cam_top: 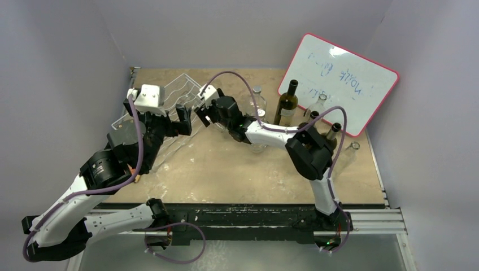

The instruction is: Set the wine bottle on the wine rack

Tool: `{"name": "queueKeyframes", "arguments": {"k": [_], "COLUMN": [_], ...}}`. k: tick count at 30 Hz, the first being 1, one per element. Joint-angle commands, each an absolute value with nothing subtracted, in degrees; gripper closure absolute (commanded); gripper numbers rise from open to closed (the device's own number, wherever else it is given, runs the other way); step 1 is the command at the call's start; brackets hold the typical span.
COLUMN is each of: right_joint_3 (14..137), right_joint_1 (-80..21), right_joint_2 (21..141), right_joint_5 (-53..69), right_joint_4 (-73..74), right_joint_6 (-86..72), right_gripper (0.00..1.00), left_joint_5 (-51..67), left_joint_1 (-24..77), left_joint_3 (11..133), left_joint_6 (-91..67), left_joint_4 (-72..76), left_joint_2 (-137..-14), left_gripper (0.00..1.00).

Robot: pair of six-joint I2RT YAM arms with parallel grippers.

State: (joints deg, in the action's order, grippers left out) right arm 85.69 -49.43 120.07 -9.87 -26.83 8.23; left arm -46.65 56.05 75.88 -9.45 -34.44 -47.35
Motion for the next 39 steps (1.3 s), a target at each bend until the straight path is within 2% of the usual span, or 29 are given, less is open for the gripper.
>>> {"name": "queueKeyframes", "arguments": {"k": [1,5,9,21,28,34,39], "right_joint_3": [84.26,83.98,81.14,79.79,79.29,74.29,72.08], "right_joint_1": [-49.38,-49.33,-49.22,-47.93,-43.94,-37.35,-35.26], "right_joint_2": [112.74,107.56,101.97,83.72,74.81,64.76,62.54], "right_joint_5": [-7.97,-7.93,-12.8,-35.69,-55.32,-56.68,-55.92], "right_joint_4": [-26.64,-21.66,-20.49,-1.42,19.14,23.25,28.11], "right_joint_6": [8.09,3.31,1.8,-7.02,-17.93,-23.43,-28.87], "right_gripper": [0.19,0.22,0.22,0.23,0.25,0.26,0.29], "left_joint_5": [-46.32,-46.1,-44.7,-38.07,-35.46,-35.43,-35.53], "left_joint_1": [56.16,56.19,56.18,56.21,56.15,56.16,56.16], "left_joint_3": [79.02,79.63,77.53,62.29,57.31,56.49,55.54], "left_joint_6": [-9.19,-8.92,-9.8,-12.65,-13.53,-13.97,-14.28], "left_joint_4": [-33.63,-33.61,-32.12,-24.02,-20.84,-19.57,-17.55], "left_joint_2": [-47.27,-46.74,-44.79,-37.24,-39.59,-42.49,-43.58], "left_gripper": [0.0,0.0,0.0,0.0,0.03,0.04,0.04]}}
